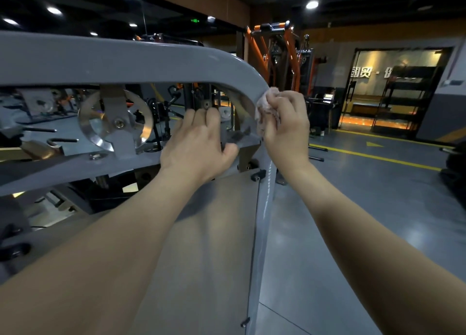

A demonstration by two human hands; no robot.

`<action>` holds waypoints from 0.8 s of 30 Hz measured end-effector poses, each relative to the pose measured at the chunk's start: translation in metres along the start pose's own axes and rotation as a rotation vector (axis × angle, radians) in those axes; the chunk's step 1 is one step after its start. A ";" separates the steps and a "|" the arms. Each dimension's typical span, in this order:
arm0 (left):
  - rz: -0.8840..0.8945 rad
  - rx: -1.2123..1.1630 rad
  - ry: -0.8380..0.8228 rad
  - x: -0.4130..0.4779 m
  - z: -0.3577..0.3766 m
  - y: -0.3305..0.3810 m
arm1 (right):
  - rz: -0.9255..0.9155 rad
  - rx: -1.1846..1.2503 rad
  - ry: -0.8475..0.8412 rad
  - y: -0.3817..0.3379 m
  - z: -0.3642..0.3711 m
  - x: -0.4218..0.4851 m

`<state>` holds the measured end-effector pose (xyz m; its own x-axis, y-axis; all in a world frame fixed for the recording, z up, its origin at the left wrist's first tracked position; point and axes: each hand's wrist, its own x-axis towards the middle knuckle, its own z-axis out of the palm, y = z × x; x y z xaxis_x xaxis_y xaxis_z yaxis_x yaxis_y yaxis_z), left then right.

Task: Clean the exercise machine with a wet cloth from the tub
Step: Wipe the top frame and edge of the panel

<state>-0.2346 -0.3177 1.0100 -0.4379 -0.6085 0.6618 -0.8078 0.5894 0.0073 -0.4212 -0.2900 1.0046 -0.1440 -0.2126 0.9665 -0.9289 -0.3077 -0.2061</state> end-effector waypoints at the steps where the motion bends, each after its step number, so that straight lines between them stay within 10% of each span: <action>1: 0.001 0.001 0.001 0.000 -0.001 0.000 | 0.011 0.015 0.018 -0.004 0.002 0.003; 9: -0.005 -0.016 -0.003 0.001 0.001 -0.001 | -0.365 0.055 -0.056 -0.047 0.012 0.062; 14: -0.026 0.020 -0.009 0.000 -0.003 0.005 | -0.078 0.045 -0.035 0.000 -0.003 0.040; 19: -0.021 0.031 -0.008 0.000 -0.002 0.006 | -0.304 0.128 -0.051 -0.047 0.015 0.064; 24: -0.018 0.021 -0.005 -0.002 -0.002 0.006 | -0.093 0.114 -0.079 0.015 -0.007 0.008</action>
<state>-0.2380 -0.3115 1.0107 -0.4255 -0.6212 0.6581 -0.8234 0.5675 0.0034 -0.4390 -0.2898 1.0099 -0.0273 -0.2491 0.9681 -0.8916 -0.4319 -0.1363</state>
